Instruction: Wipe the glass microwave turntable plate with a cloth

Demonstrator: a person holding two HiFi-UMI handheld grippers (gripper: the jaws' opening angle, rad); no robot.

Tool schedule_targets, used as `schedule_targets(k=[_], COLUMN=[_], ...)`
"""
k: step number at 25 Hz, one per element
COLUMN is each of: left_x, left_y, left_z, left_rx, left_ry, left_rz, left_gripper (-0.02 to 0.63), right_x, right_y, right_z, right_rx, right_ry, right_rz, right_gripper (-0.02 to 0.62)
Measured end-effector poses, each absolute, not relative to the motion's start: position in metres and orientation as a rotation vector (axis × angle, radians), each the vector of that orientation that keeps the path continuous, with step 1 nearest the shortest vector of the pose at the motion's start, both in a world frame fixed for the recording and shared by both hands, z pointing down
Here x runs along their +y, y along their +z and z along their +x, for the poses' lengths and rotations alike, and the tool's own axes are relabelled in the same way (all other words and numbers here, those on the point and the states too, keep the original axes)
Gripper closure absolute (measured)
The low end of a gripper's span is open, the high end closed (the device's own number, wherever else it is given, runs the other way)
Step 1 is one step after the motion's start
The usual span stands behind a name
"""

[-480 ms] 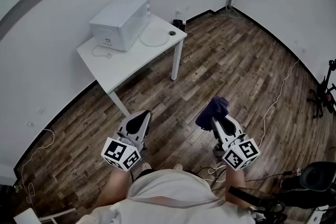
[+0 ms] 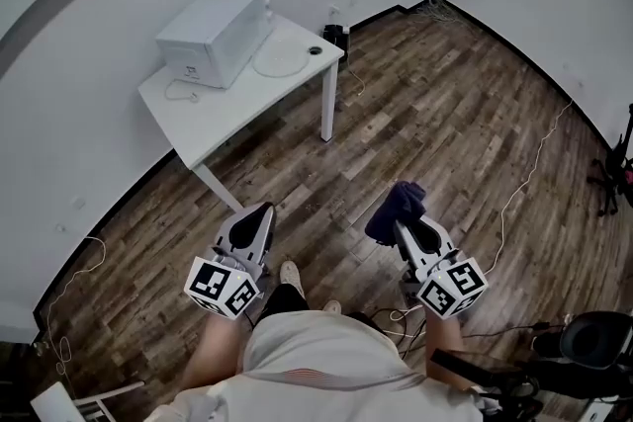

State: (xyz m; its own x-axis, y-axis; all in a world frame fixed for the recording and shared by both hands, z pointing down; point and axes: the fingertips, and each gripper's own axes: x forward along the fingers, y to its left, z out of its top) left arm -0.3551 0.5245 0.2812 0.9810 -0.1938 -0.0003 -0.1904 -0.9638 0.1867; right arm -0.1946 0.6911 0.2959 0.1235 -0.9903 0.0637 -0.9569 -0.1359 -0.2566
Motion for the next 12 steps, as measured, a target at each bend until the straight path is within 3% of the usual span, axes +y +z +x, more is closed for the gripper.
schedule_targets(k=[12], left_x=[0.497], left_y=[0.291], left_z=[-0.286], left_rx=[-0.218], left_ry=[-0.040], left_rz=[2.930], left_gripper=[0.597], right_x=[0.670], right_y=[0.303], right_z=[-0.137], right_rx=[1.934], right_ry=[-0.333], right_rz=[-2.283], right_gripper=[0.529])
